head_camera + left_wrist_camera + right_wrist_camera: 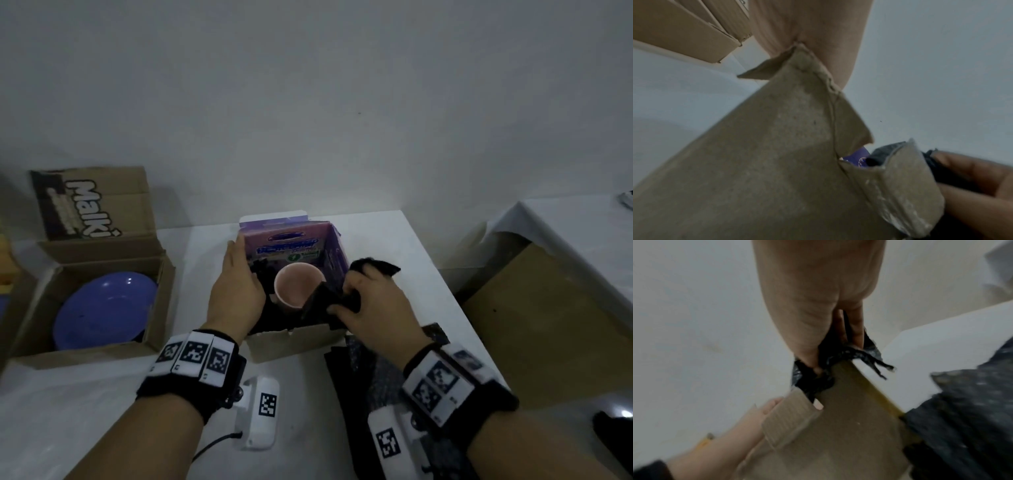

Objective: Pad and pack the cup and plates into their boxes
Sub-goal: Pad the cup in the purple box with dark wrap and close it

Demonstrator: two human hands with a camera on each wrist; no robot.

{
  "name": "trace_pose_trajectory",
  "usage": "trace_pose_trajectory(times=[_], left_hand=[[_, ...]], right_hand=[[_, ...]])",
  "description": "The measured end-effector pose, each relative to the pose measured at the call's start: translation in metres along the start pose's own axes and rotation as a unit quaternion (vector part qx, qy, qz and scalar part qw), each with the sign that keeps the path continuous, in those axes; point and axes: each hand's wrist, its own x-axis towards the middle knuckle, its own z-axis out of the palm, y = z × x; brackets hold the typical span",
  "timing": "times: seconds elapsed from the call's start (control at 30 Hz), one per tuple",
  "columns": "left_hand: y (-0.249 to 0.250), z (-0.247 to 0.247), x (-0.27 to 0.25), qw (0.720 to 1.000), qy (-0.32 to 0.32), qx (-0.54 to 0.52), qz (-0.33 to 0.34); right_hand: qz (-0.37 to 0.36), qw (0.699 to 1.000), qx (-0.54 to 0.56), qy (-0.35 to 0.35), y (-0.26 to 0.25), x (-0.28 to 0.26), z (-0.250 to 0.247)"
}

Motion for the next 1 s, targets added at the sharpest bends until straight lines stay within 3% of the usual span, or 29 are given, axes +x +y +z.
trace_pose_trajectory(times=[0.1, 0.2, 0.33, 0.47, 0.6, 0.67, 0.73, 1.0], left_hand=[[0.002, 0.0, -0.002, 1.0, 0.001, 0.0, 0.004], [0.007, -0.005, 0.004, 1.0, 0.007, 0.008, -0.015], [0.011, -0.013, 0.016, 0.998, 0.038, 0.007, -0.04], [0.008, -0.01, 0.011, 0.998, 0.053, -0.012, -0.039], [0.008, -0.009, 0.011, 0.998, 0.056, -0.014, -0.039], [0.009, -0.01, 0.011, 0.997, 0.055, -0.013, -0.043], [0.009, -0.009, 0.01, 0.997, 0.055, -0.012, -0.044], [0.009, -0.01, 0.009, 0.997, 0.049, -0.019, -0.057]], right_hand=[[-0.051, 0.994, -0.032, 0.093, -0.006, 0.026, -0.021], [-0.127, 0.969, -0.084, 0.195, -0.017, 0.051, -0.031], [-0.284, 0.909, -0.247, 0.18, -0.022, 0.076, -0.005], [-0.212, 0.923, -0.32, 0.026, -0.022, 0.085, 0.03], [-0.026, 0.963, -0.168, -0.209, -0.024, 0.087, 0.048], [0.043, 0.972, -0.035, -0.229, -0.024, 0.096, 0.052], [0.079, 0.969, 0.031, -0.233, -0.023, 0.106, 0.055], [0.08, 0.937, -0.045, -0.338, -0.023, 0.117, 0.061]])
